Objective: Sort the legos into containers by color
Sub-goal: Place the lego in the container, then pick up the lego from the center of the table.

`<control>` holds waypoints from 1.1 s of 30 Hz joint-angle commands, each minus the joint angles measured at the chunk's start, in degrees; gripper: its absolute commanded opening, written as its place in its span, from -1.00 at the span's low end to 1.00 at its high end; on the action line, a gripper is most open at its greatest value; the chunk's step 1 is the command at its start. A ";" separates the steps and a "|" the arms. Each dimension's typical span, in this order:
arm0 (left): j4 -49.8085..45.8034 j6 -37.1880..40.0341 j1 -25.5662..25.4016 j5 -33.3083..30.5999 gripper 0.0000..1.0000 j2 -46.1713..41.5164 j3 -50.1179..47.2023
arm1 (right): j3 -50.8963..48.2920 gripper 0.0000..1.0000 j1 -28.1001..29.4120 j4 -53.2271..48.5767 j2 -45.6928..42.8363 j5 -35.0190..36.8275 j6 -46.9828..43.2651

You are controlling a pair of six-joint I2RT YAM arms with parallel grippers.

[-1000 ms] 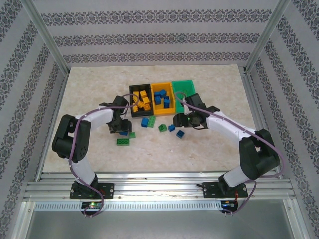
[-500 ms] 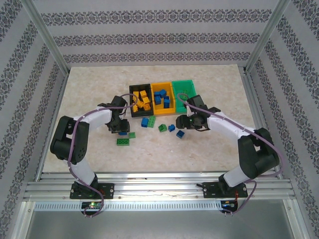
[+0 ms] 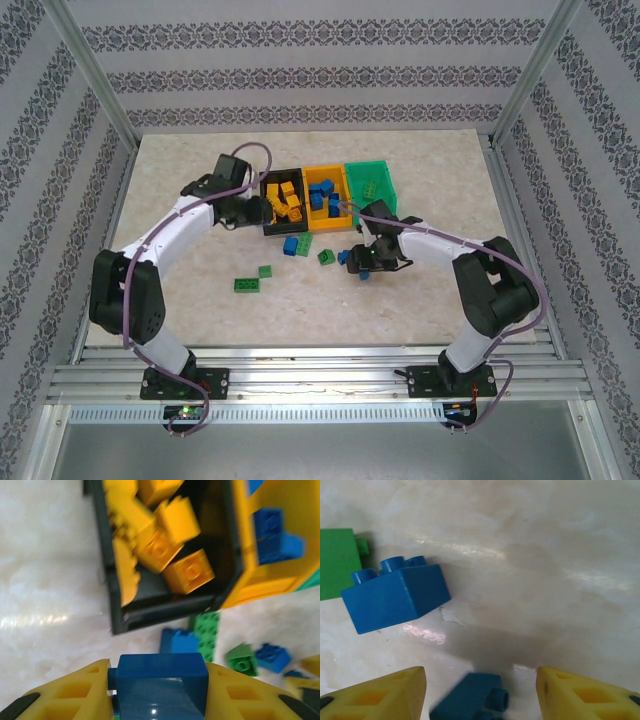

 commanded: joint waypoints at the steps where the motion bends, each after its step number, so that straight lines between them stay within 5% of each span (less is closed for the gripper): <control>1: -0.41 -0.38 -1.70 1.81 -0.21 4.43 7.22 | 1.84 0.19 1.61 -1.09 2.15 -0.55 -0.19; 8: -5.78 0.59 -6.40 1.80 -0.17 17.57 26.81 | -0.22 -0.27 1.88 -0.64 1.77 -0.05 0.43; 12: -10.91 2.00 -9.31 0.41 -0.14 25.92 39.89 | -2.82 -0.03 1.65 -0.68 -1.30 0.47 1.25; 18: -21.67 3.63 -11.12 -2.78 -0.05 40.03 59.20 | -5.14 0.06 2.60 -0.19 -3.94 -0.80 3.07; 22: -26.79 5.28 -11.50 -3.53 0.34 46.66 68.19 | -5.85 0.08 3.86 0.41 -3.54 -1.02 3.91; 25: -27.41 5.75 -11.59 -4.19 0.43 45.98 67.33 | -6.15 0.04 4.49 1.38 -2.32 -0.28 4.31; 28: -24.42 6.30 -11.91 -5.33 0.46 41.13 61.15 | -6.30 -0.20 4.42 2.68 -1.44 -0.29 4.71; 33: -12.09 5.55 -12.04 -7.06 0.47 26.06 39.71 | -4.26 -0.45 4.25 1.83 -1.31 -0.17 4.05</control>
